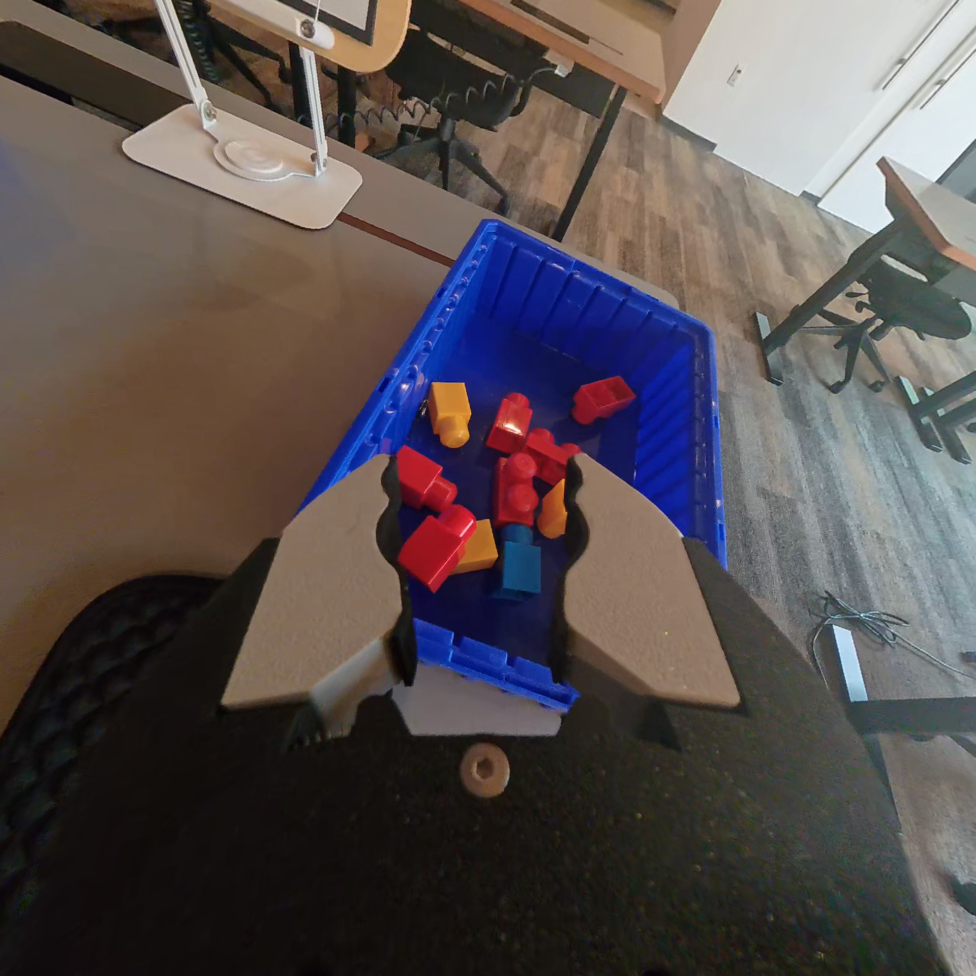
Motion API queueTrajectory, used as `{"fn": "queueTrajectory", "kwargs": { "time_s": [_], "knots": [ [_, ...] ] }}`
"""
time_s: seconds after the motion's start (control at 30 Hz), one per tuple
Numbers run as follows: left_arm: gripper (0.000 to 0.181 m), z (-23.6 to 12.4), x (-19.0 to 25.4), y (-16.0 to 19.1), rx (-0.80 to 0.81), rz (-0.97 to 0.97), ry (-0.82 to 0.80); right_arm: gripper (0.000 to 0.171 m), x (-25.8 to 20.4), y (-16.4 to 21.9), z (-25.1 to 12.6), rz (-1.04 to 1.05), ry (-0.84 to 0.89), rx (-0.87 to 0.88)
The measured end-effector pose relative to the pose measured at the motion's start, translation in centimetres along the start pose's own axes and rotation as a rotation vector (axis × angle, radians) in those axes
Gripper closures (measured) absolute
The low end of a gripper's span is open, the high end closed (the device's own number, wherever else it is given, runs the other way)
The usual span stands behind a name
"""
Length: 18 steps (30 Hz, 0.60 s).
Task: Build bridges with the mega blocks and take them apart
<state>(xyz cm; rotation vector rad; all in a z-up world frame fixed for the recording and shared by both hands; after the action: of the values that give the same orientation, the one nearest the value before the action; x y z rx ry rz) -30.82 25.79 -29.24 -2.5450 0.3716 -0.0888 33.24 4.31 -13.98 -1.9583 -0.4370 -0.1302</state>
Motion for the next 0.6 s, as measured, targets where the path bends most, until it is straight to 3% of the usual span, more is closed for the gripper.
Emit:
{"fn": "queueTrajectory", "kwargs": {
  "time_s": [0.07, 0.27, 0.43, 0.6],
  "knots": [
    [0.142, 0.2, 0.1, 0.2, -0.015, 0.021, 0.007, 0.111, -0.1, 0.1, 0.0, -0.003, -0.003, -0.002],
    [0.144, -3.0, 0.7, -0.6, 0.075, 0.004, 0.09, 0.113, -1.4, -0.1, 0.2, -0.021, -0.036, 0.006],
    [0.144, -11.2, 3.6, -2.4, 0.363, -0.013, 0.283, 0.113, -5.6, -2.5, -0.2, -0.04, -0.185, 0.109],
    [0.144, -20.3, 9.2, -2.2, 0.641, 0.034, 0.515, 0.109, -12.6, -6.3, -0.7, -0.078, -0.445, 0.236]
  ]
}}
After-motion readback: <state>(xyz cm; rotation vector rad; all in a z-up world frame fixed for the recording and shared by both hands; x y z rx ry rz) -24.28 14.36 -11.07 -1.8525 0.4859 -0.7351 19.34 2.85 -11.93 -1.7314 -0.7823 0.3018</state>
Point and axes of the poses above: each gripper's, where its closed fingertips meet, z out along the fingers, y out of its underside, x = y × z across the jaws, the point moved 1 cm from there along -z, back along the fingers, and after that the axes turned 1 degree about x, right-handed, at the moved point
